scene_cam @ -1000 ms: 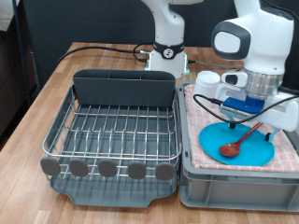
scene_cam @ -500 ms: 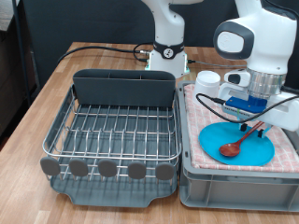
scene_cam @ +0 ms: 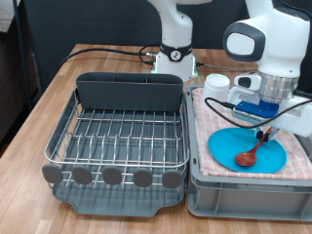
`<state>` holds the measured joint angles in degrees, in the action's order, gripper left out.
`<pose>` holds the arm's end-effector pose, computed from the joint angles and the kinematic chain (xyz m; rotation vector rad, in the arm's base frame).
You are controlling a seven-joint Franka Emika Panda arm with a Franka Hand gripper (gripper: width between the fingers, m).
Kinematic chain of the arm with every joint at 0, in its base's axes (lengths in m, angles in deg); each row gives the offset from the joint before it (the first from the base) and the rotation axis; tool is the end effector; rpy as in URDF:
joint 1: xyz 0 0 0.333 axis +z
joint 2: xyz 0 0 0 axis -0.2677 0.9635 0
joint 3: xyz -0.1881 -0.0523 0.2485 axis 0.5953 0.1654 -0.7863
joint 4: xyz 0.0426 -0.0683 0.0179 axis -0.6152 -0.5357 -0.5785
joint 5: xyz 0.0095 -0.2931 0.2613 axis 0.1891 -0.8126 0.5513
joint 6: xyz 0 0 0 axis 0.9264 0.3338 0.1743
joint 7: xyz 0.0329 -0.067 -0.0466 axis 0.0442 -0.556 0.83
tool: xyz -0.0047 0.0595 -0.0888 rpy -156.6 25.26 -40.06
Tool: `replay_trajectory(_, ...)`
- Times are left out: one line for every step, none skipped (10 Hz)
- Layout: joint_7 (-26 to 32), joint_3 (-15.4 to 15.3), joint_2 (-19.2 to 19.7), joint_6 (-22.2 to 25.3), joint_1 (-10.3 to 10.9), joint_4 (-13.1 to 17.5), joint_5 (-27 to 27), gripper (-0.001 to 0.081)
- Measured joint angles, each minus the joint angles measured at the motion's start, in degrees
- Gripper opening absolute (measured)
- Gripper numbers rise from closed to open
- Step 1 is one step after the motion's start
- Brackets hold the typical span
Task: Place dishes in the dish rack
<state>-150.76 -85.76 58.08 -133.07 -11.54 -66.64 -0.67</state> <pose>0.5067 0.2111 0.2242 -2.3005 1.9624 -0.3061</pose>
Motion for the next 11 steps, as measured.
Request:
replay_trajectory(-0.01,-0.03,-0.35,0.59,0.0,0.1,0.1,0.0094)
replay_trajectory(-0.01,-0.11,-1.29,1.91,0.0,0.13,0.26,0.0095)
replay_trajectory(-0.02,-0.28,-2.89,3.57,-0.01,0.07,0.82,0.0095)
replay_trajectory(0.46,-1.01,-4.89,4.58,-0.46,-0.41,3.85,0.0095)
replay_trajectory(2.48,-2.2,-7.05,5.14,-1.32,-1.33,9.31,0.0095)
replay_trajectory(5.31,-3.46,-9.26,6.0,-2.33,-2.47,15.54,0.0095)
replay_trajectory(7.16,-4.03,-11.54,7.11,-2.87,-3.63,20.01,0.0095)
replay_trajectory(7.32,-4.07,-13.81,8.6,-2.94,-4.79,22.92,0.0095)
replay_trajectory(6.78,-4.02,-16.07,9.98,-2.94,-6.04,24.97,0.0095)
replay_trajectory(3.22,-3.93,-18.34,10.25,-2.94,-7.6,27.34,0.0095)
replay_trajectory(2.14,-3.94,-20.59,9.57,-2.9,-9.42,28.95,0.0095)
